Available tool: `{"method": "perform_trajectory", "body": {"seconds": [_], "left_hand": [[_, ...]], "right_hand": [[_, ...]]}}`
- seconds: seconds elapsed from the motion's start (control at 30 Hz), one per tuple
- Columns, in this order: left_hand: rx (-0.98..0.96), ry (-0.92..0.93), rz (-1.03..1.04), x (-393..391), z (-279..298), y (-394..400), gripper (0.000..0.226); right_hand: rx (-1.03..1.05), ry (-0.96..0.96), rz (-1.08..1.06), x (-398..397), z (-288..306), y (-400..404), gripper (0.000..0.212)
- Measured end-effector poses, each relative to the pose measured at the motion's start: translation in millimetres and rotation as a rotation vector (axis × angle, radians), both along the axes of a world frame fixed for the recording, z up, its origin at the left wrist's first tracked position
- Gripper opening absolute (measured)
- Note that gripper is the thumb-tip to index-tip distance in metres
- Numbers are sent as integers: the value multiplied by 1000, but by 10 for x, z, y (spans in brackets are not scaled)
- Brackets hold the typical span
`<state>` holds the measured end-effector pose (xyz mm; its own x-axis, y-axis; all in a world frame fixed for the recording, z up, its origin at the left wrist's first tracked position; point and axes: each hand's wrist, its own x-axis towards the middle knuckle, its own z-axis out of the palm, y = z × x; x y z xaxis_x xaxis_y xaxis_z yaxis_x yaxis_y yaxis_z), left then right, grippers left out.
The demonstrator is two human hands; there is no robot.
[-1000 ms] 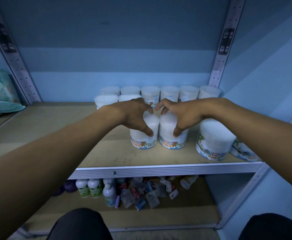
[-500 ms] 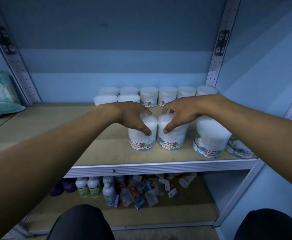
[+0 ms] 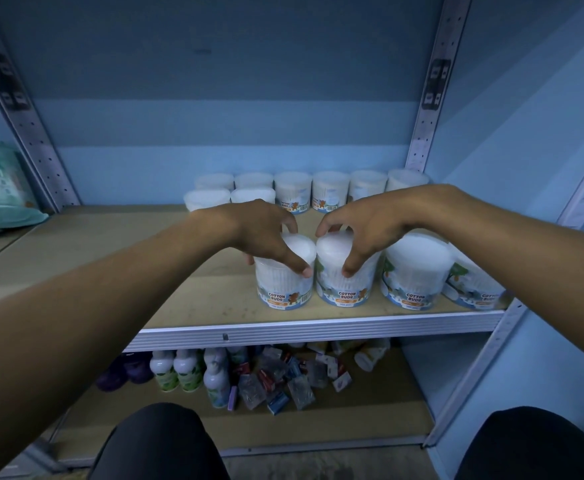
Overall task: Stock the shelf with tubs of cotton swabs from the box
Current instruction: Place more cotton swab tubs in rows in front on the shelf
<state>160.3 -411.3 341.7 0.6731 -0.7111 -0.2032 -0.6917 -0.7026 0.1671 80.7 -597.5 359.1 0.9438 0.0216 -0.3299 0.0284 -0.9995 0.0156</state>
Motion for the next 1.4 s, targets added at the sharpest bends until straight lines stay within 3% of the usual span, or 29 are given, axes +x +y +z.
{"method": "perform_trajectory", "body": {"seconds": [0.77,1.13,1.4], "left_hand": [[-21,-4,-12,-157,-18,-49,86],[-35,18,1,-132,-4,11,103],[-82,-134,54,99,59,303,72]], "right_hand": [[52,22,13,-152,-19,-82,82],[96,27,-27,-157,31,-66,87],[140,-76,-25,17,115,45,74]]}}
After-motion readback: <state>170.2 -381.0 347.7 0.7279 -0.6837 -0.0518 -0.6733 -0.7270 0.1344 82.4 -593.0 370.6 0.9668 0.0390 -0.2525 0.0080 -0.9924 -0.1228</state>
